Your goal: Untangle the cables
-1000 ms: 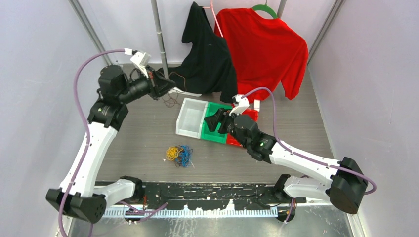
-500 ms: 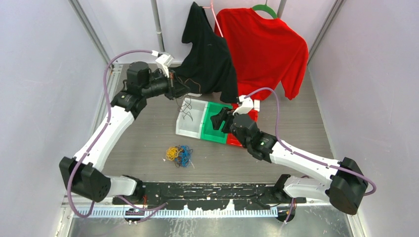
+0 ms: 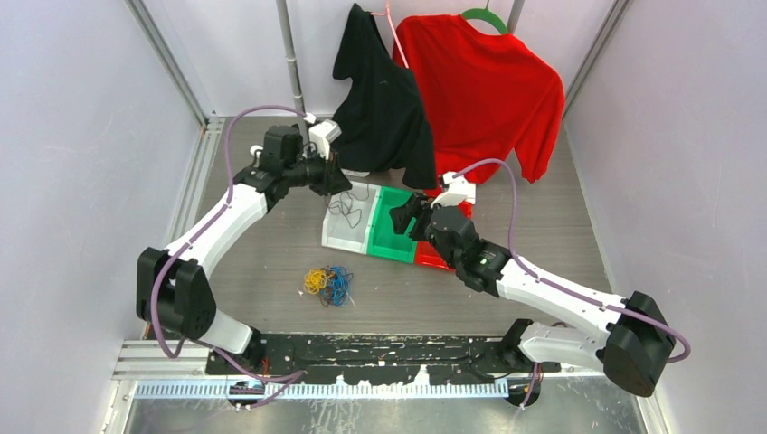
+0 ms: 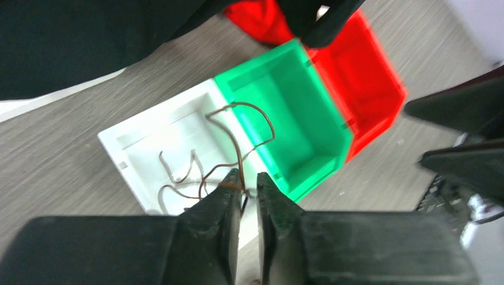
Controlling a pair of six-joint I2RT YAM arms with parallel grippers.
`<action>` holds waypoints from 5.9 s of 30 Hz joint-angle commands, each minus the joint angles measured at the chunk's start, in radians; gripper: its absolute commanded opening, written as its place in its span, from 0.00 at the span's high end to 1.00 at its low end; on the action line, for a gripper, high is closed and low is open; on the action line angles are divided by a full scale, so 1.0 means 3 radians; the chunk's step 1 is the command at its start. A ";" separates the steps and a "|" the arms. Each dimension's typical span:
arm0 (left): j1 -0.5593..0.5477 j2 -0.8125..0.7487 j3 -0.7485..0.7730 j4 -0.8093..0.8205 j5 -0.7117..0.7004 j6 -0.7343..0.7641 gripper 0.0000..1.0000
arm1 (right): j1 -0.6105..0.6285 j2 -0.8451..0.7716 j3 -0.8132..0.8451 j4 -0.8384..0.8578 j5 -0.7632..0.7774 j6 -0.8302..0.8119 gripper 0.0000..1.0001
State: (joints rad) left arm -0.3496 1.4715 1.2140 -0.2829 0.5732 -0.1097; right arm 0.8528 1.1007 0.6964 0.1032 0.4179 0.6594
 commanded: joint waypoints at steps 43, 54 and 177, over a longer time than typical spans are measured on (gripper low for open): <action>-0.0050 -0.0248 -0.0554 -0.2523 0.0137 0.2027 0.54 | 0.0471 0.0343 0.0159 0.0106 -0.0370 -0.0102 0.34; -0.0136 -0.0195 -0.0708 -0.2289 0.0009 0.2253 0.59 | 0.0468 0.0325 0.0185 0.0060 -0.0419 -0.0057 0.38; -0.0154 -0.1485 0.1579 -0.3257 0.1122 0.1249 1.00 | 0.1006 -0.0098 0.0581 0.1284 -0.1233 -0.0568 0.98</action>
State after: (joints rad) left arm -0.3927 1.0275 1.6272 -1.1862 0.9337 0.1856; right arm 1.1759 1.1374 0.8974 0.4217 -0.0303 0.4629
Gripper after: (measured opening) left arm 0.006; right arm 0.086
